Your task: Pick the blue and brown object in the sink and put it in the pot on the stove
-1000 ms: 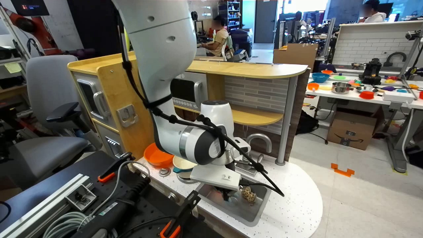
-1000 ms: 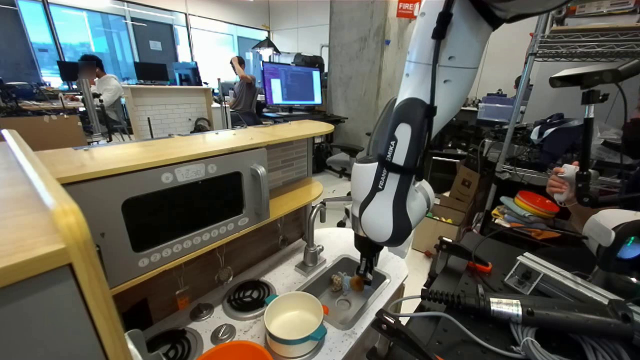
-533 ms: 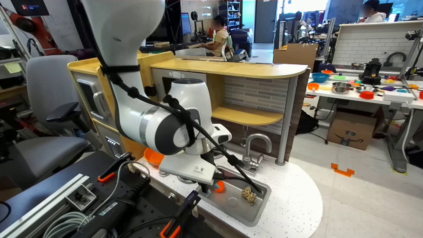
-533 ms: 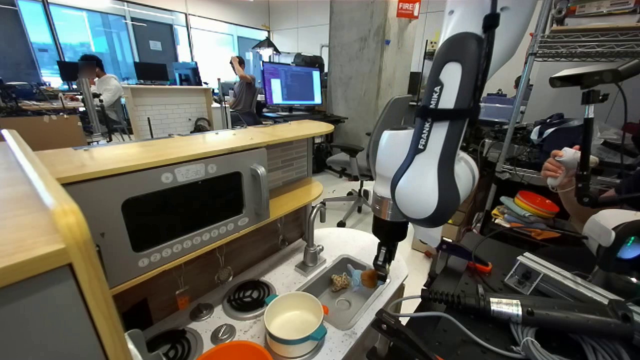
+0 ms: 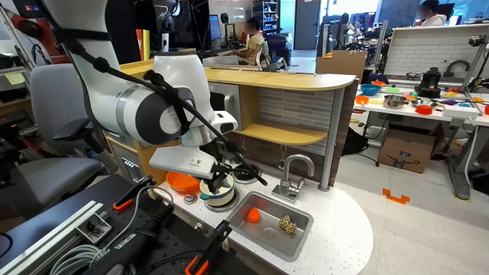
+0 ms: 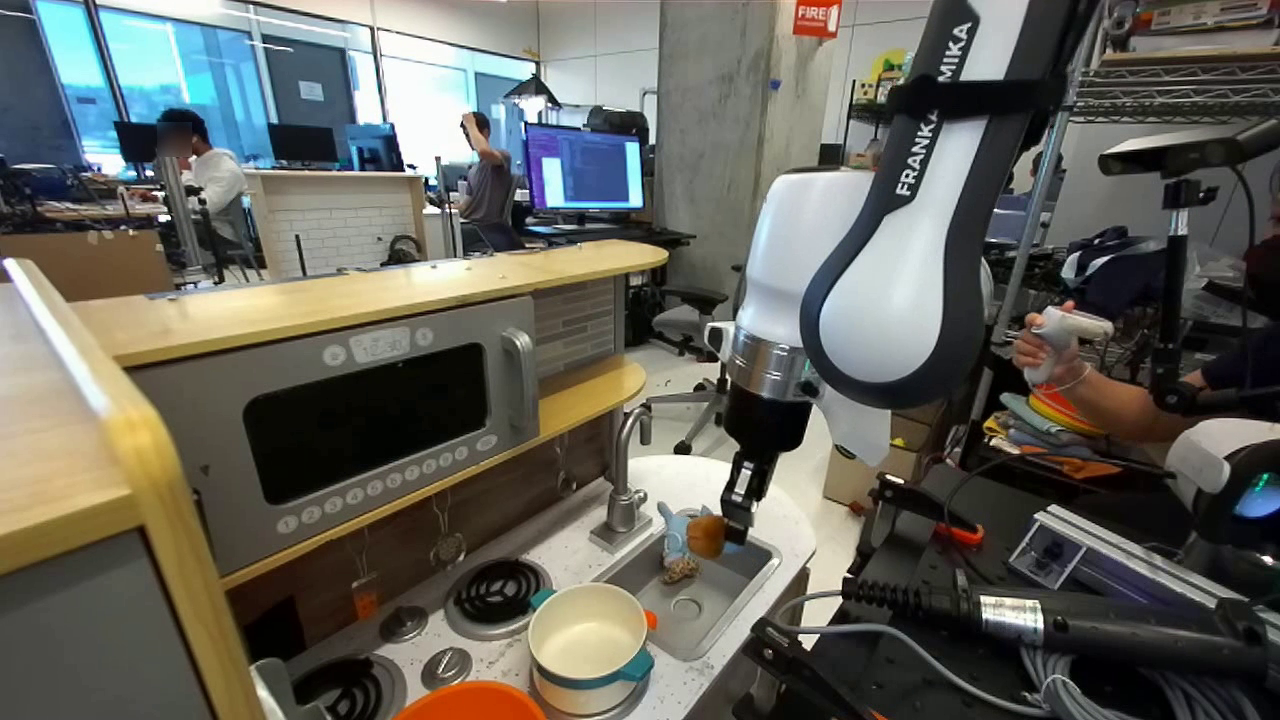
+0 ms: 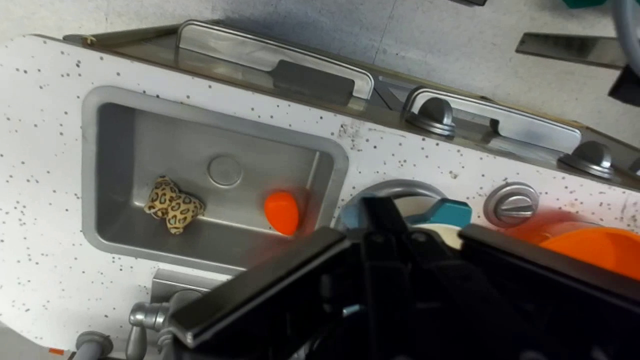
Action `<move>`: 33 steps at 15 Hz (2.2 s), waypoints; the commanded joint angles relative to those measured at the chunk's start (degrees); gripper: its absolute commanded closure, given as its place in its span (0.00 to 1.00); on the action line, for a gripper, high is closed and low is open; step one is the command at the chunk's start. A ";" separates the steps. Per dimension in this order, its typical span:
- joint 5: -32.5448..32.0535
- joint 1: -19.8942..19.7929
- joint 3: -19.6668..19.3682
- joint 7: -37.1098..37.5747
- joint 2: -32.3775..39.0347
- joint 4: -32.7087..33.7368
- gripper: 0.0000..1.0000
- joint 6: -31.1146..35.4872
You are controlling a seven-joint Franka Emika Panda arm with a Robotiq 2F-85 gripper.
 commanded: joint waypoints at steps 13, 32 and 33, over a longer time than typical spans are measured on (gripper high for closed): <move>1.21 20.52 -8.12 17.68 10.96 16.41 1.00 -13.54; -0.10 21.26 -8.29 19.96 16.59 24.78 0.15 -15.81; -0.07 20.64 -8.48 19.64 15.37 23.12 0.08 -14.56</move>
